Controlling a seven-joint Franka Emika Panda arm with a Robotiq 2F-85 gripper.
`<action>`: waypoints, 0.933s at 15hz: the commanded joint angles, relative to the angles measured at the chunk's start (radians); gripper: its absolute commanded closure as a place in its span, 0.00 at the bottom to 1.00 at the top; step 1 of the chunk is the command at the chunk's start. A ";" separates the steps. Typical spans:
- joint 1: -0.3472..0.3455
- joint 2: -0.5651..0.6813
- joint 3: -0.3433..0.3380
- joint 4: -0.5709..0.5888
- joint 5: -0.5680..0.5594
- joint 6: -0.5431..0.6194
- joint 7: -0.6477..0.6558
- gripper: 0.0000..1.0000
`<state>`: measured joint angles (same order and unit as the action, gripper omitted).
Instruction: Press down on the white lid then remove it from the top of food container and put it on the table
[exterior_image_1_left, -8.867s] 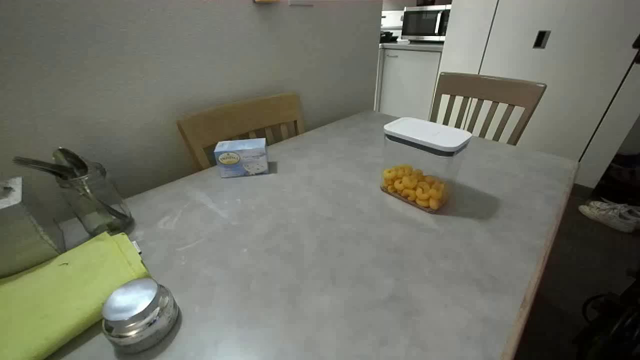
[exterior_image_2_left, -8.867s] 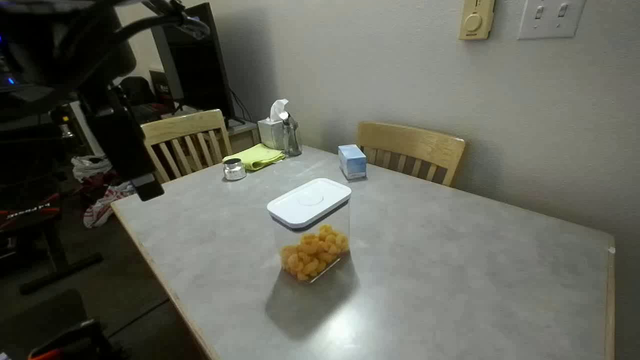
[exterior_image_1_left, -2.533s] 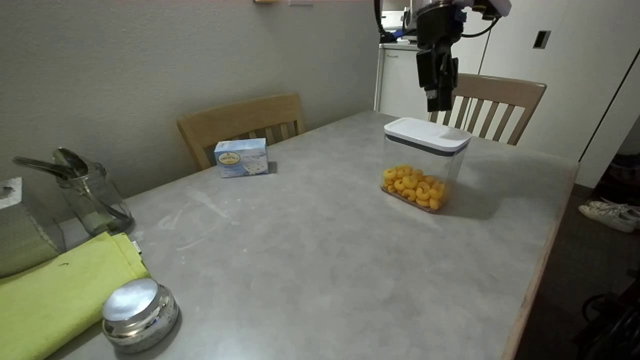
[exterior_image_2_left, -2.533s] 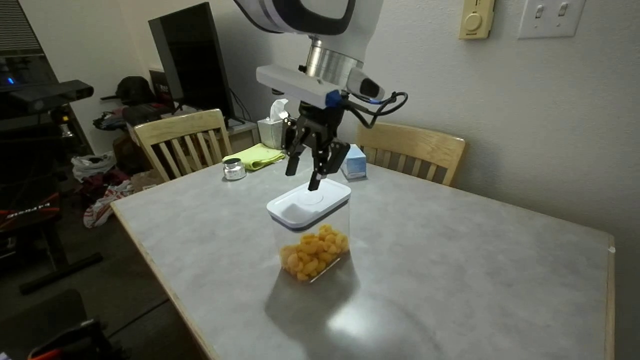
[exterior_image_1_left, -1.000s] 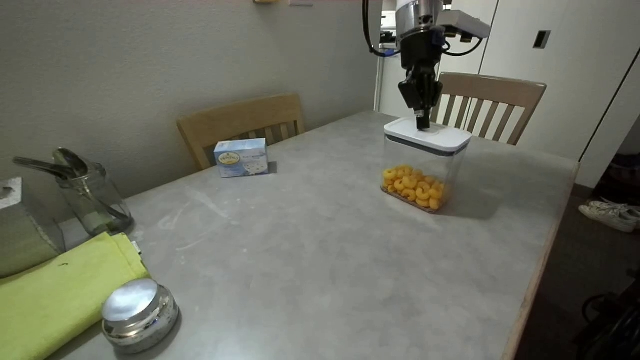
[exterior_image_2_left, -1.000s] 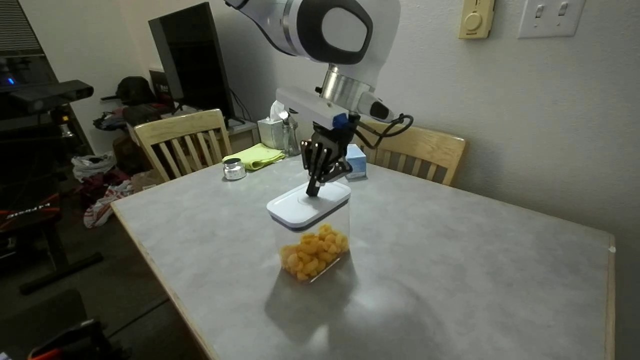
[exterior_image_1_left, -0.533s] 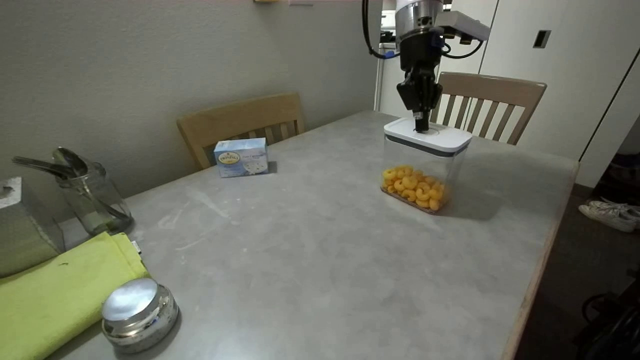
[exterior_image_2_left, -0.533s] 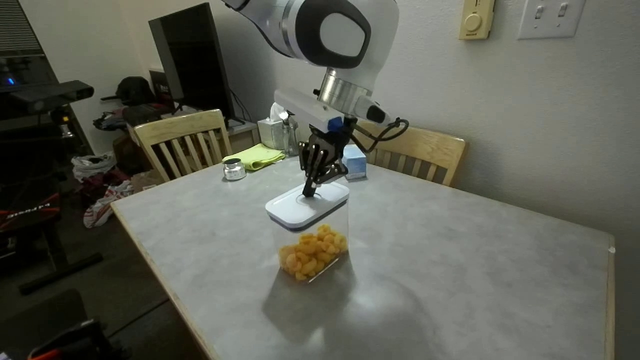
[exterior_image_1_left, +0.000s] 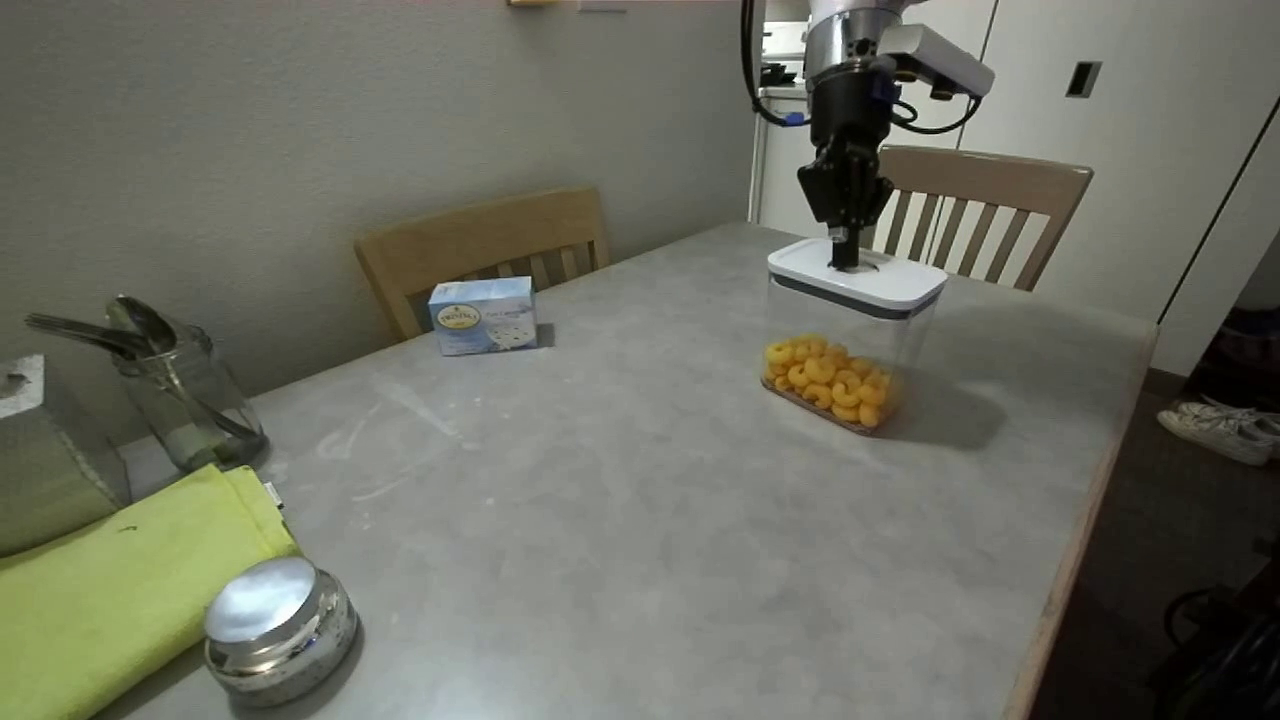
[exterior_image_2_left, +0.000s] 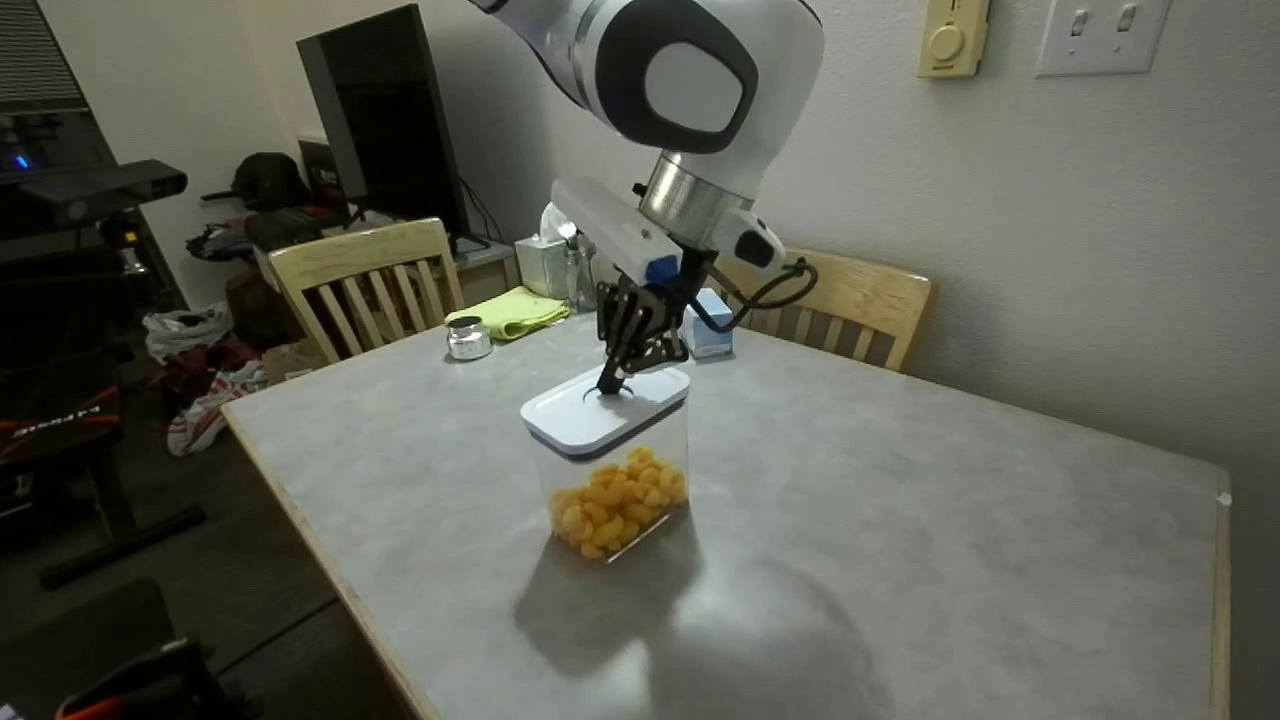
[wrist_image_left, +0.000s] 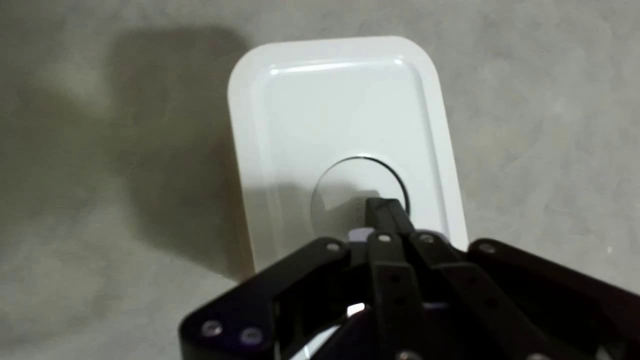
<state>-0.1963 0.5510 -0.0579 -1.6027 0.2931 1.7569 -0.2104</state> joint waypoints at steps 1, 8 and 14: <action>-0.011 -0.034 -0.010 -0.035 -0.029 0.010 -0.002 1.00; -0.014 -0.062 -0.020 -0.026 -0.068 0.002 -0.005 1.00; -0.011 -0.071 -0.013 -0.056 -0.058 0.008 -0.007 0.53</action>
<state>-0.2013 0.5095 -0.0808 -1.6142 0.2371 1.7570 -0.2107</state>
